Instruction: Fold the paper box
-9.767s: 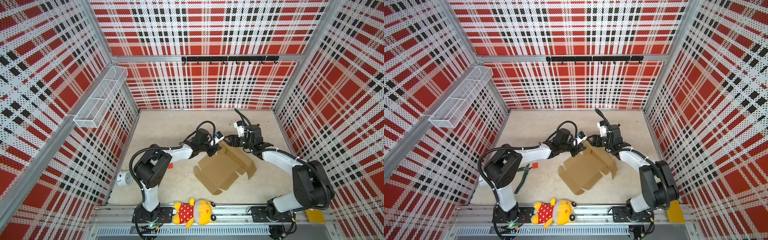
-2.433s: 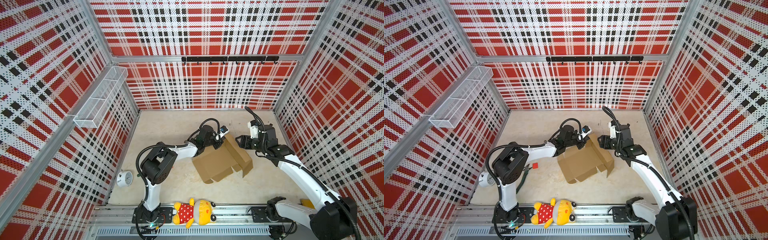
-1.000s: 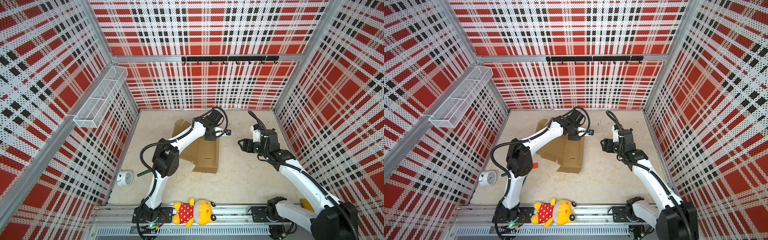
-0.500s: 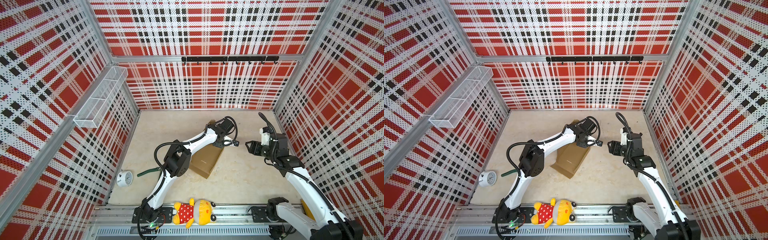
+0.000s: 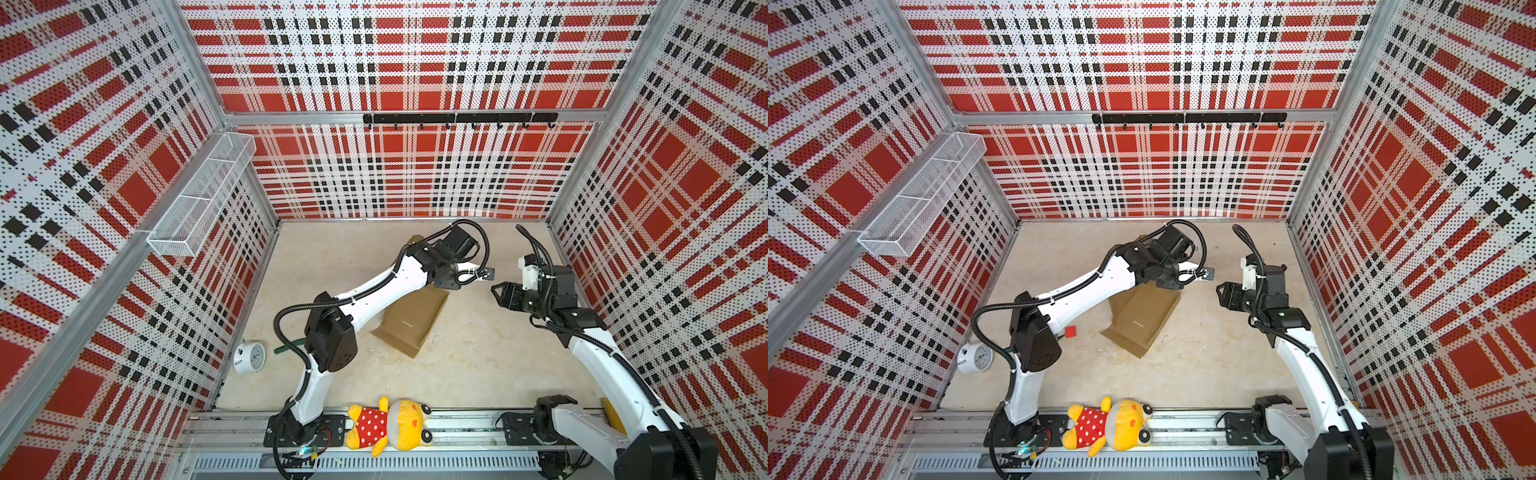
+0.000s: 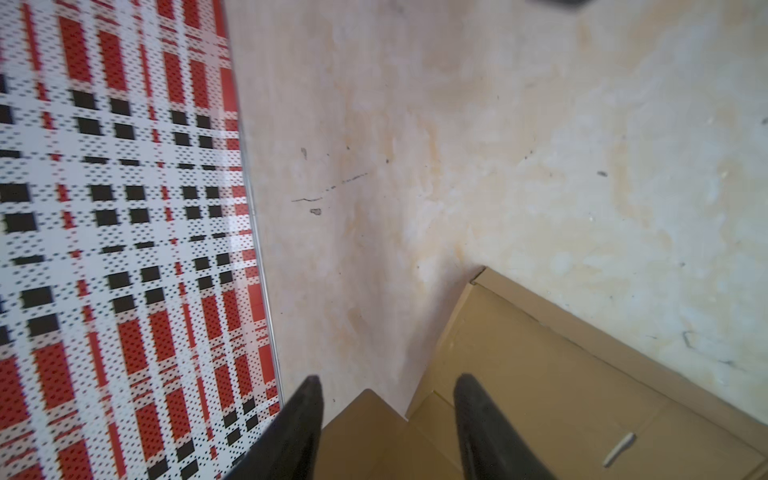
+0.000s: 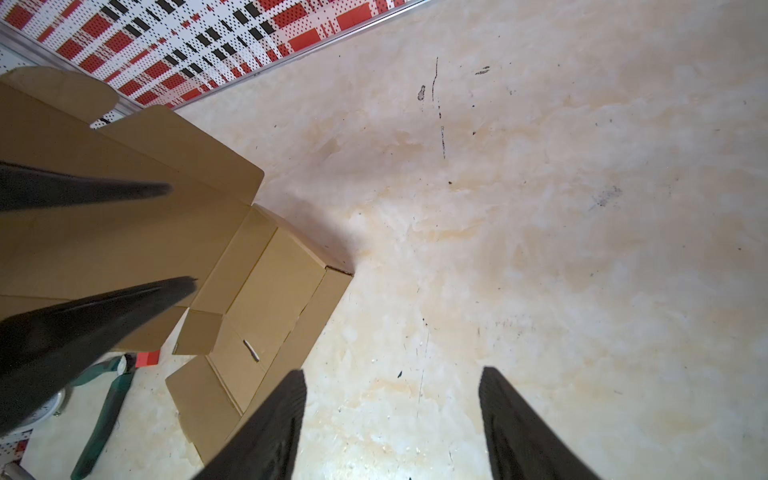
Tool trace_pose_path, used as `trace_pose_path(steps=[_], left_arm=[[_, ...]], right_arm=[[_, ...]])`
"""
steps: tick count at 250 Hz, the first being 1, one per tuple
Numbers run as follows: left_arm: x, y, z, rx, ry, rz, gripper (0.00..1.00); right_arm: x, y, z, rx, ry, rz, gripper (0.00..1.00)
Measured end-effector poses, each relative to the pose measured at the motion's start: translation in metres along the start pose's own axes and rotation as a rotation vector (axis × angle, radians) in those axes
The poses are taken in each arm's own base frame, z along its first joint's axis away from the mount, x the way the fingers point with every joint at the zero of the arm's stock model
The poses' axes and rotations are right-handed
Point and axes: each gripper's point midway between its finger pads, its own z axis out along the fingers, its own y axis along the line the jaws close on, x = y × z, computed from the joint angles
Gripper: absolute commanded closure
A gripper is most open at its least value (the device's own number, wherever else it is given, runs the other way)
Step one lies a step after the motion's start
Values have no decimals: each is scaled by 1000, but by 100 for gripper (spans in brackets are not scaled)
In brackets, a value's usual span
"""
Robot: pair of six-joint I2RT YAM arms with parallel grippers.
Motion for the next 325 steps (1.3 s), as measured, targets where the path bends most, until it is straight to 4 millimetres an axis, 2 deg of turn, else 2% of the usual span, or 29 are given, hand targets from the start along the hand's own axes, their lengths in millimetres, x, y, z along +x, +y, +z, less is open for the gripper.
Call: trace_pose_path(steps=[10, 33, 64, 79, 89, 97, 117, 154, 196, 231, 264, 303, 325], left_arm=[[-6, 8, -11, -23, -20, -38, 27], [-13, 28, -35, -85, -56, -119, 25], [-6, 62, -67, -213, -72, -244, 18], [2, 79, -81, -284, -66, -299, 8], [8, 90, -90, -329, -61, -339, 8], [14, 98, -96, -358, -58, -369, 0], [29, 110, -109, -402, -59, -450, 0], [70, 124, -133, -446, -59, -611, 1], [123, 122, -156, -482, -45, -780, 1], [162, 111, -166, -520, -19, -898, 0], [187, 96, -164, -539, 12, -971, 1], [208, 79, -157, -507, 18, -1052, 1], [231, 73, -158, -477, -18, -1161, 1]], right_arm=[[-3, 1, -1, -1, -6, -13, 31], [-11, 4, -4, -6, -22, -39, 30], [-18, 7, -5, -11, -42, -71, 29], [-18, 6, -3, -8, -37, -79, 28], [-17, 5, -1, -6, -32, -85, 27], [-17, 4, 1, -6, -30, -90, 26], [-19, 4, 4, -7, -32, -105, 22], [-22, 3, 16, -13, -16, -117, 15], [-19, 3, 37, -29, 19, -113, 12], [-12, 8, 55, -46, 60, -120, 13], [-14, 20, 75, -69, 93, -147, 14], [-15, 36, 100, -97, 130, -194, 16], [-13, 46, 114, -117, 151, -229, 18]])
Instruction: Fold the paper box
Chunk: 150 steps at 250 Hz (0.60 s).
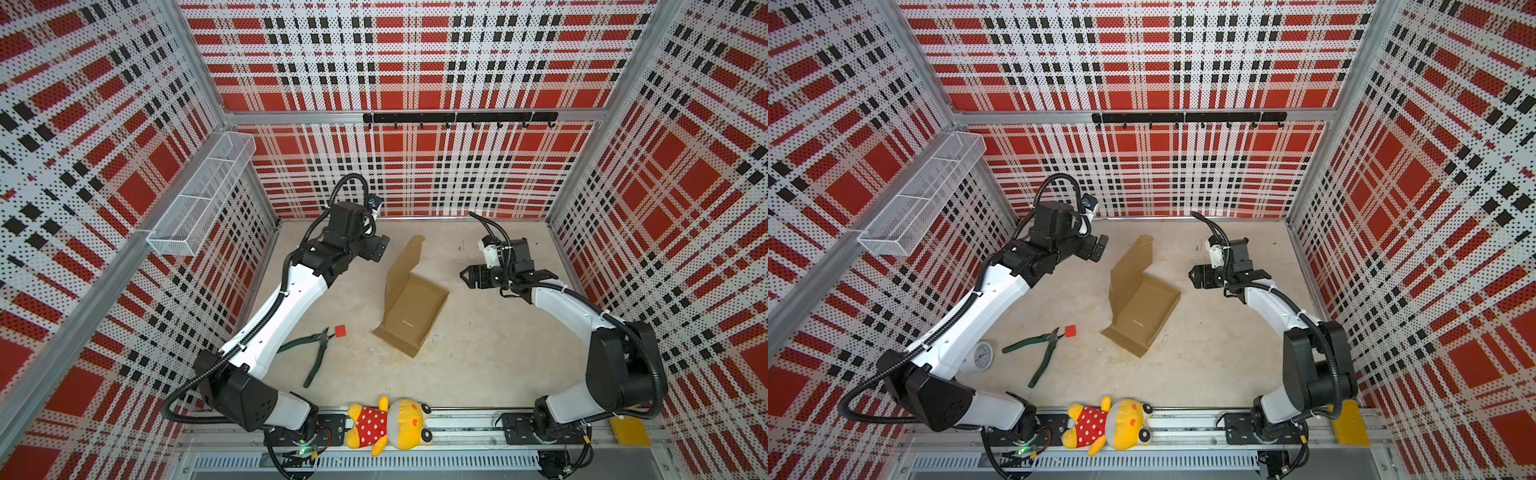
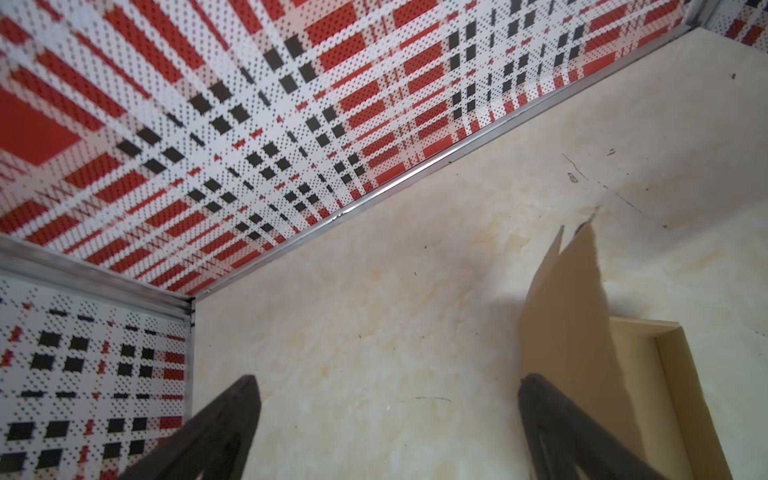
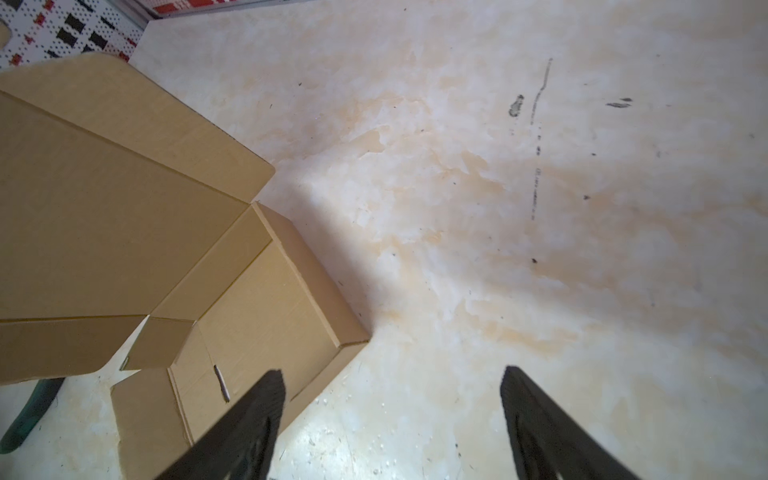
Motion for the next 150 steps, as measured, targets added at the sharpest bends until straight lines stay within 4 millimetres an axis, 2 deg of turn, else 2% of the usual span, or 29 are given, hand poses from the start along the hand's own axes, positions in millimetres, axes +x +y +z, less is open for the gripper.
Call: trace_pose_path(steps=[24, 50, 92, 114, 150], left_arm=[[19, 29, 1, 63, -2, -166, 0], [49, 61, 3, 95, -10, -380, 1], [93, 80, 11, 129, 18, -611, 1], [99, 85, 11, 131, 19, -659, 0], [91, 89, 9, 142, -18, -676, 1]], right_arm=[[0, 6, 16, -18, 10, -17, 19], [6, 11, 32, -41, 23, -35, 20], [12, 22, 60, -86, 56, -77, 23], [11, 33, 70, -116, 59, -126, 25], [8, 55, 86, -170, 61, -195, 30]])
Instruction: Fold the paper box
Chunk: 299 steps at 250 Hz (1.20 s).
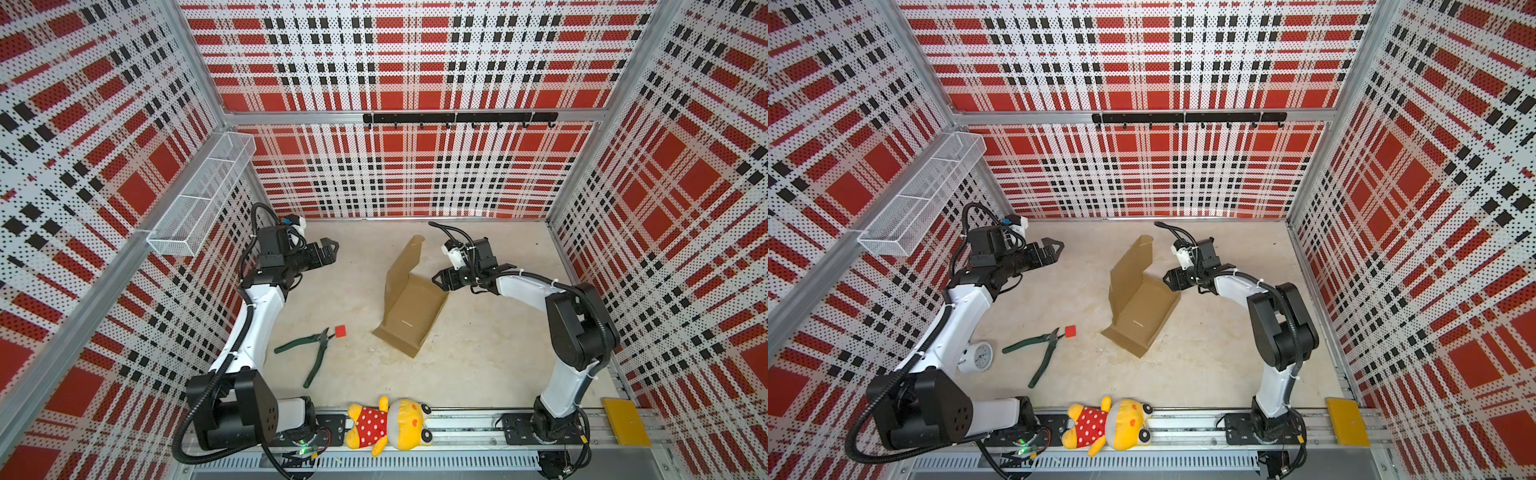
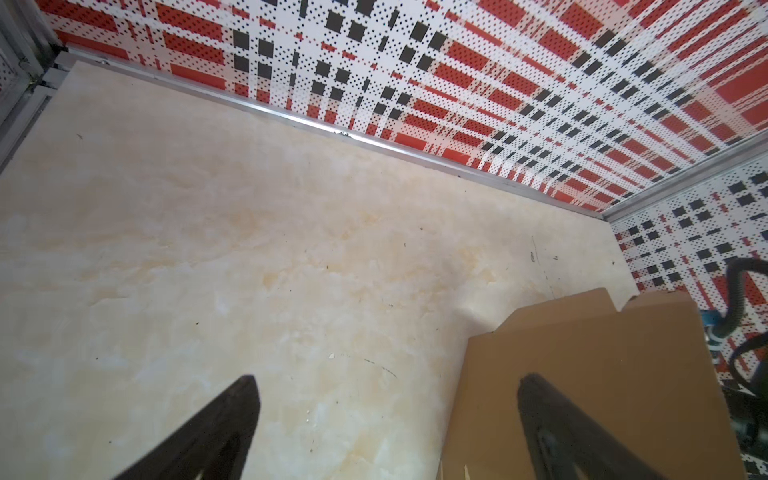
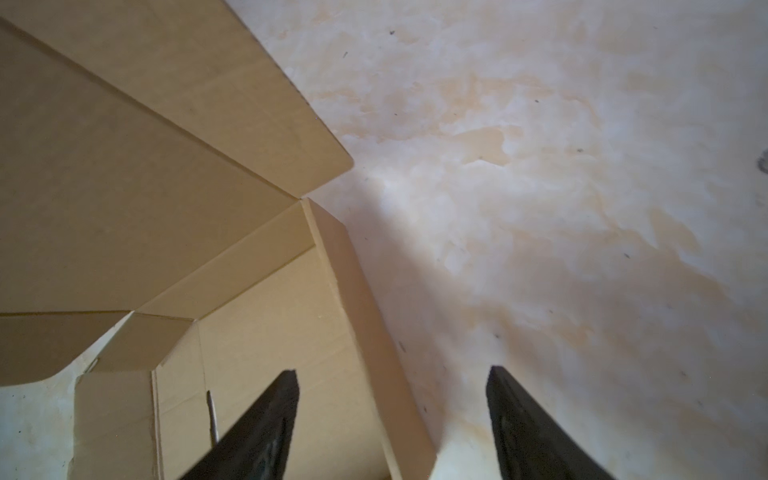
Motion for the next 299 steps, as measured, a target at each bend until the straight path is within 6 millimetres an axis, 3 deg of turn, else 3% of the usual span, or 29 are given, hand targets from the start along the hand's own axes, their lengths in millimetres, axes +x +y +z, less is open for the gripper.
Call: trace_pose_path(steps=[92, 175, 217, 232, 278, 299], left_arm=[[-6, 3, -1, -12, -23, 11, 1], [-8, 12, -2, -60, -35, 51, 1], [-8, 13, 0, -118, -37, 159, 1], [-4, 5, 3, -139, -21, 252, 1], [19, -53, 16, -131, 26, 601, 1], [24, -64, 18, -138, 33, 697, 0]], right_arm=[[17, 12, 39, -44, 63, -65, 46], [19, 10, 44, -42, 60, -69, 64], [28, 7, 45, -27, 69, -64, 75], [31, 5, 46, -21, 74, -62, 78], [33, 4, 42, -4, 71, -45, 87], [36, 3, 39, 10, 68, -33, 88]])
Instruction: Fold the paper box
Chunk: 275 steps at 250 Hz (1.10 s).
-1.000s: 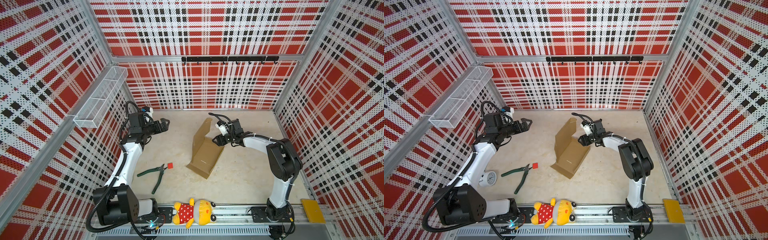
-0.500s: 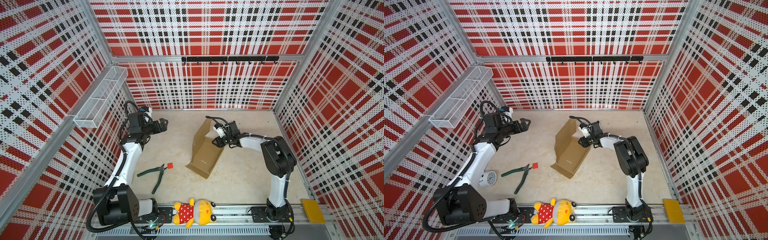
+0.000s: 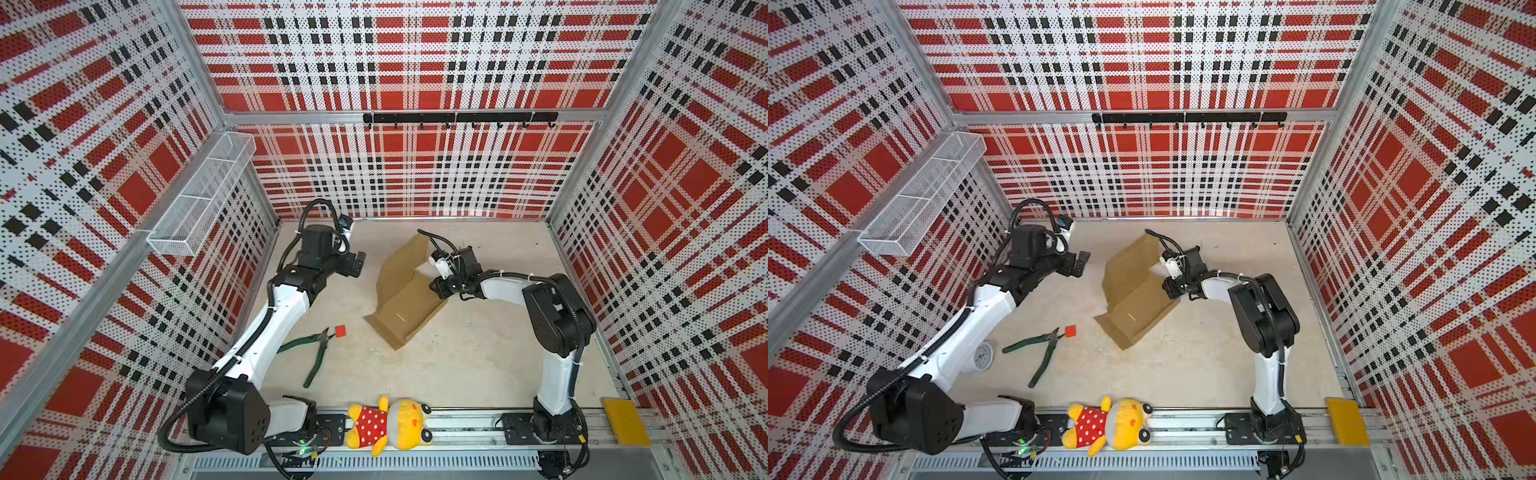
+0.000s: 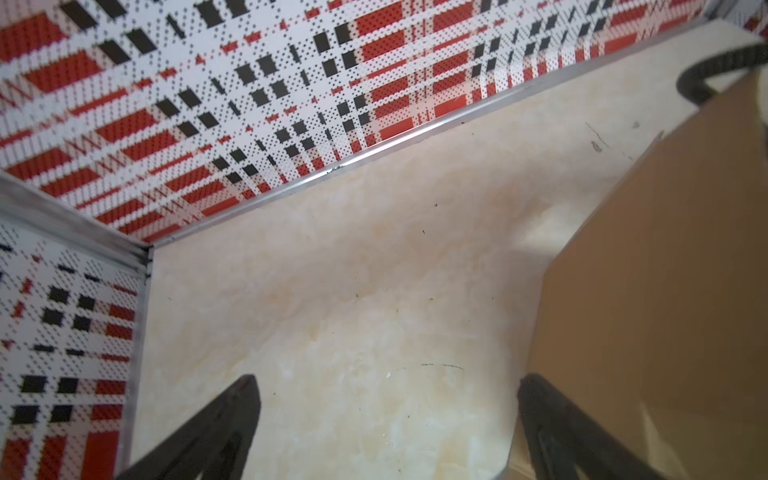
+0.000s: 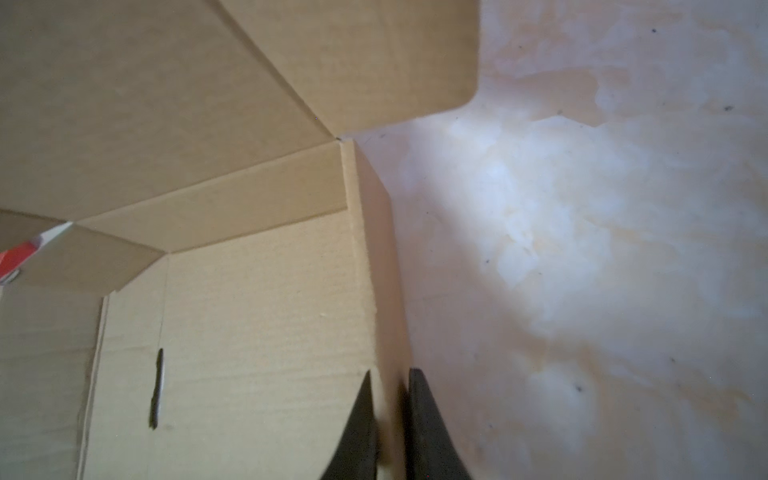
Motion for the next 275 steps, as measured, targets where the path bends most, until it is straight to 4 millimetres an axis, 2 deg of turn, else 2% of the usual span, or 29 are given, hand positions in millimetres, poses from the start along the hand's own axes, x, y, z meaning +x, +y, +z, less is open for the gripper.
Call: trace_pose_path(steps=[62, 120, 164, 206, 238, 275], left_arm=[[4, -3, -2, -69, 24, 150, 1], [2, -49, -6, -9, -4, 290, 1], [10, -71, -4, 25, 0, 361, 1], [14, -86, -4, 66, -7, 375, 1], [19, -107, -1, 140, -8, 377, 1], [33, -125, 8, 224, 18, 294, 1]], right_arm=[[13, -6, -14, 64, -18, 52, 90], [23, -17, -32, 160, -32, 113, 90], [32, -24, -39, 213, -38, 159, 90], [34, -29, -41, 241, -51, 194, 89], [38, -30, -46, 259, -58, 221, 89], [42, -30, -52, 264, -76, 251, 89]])
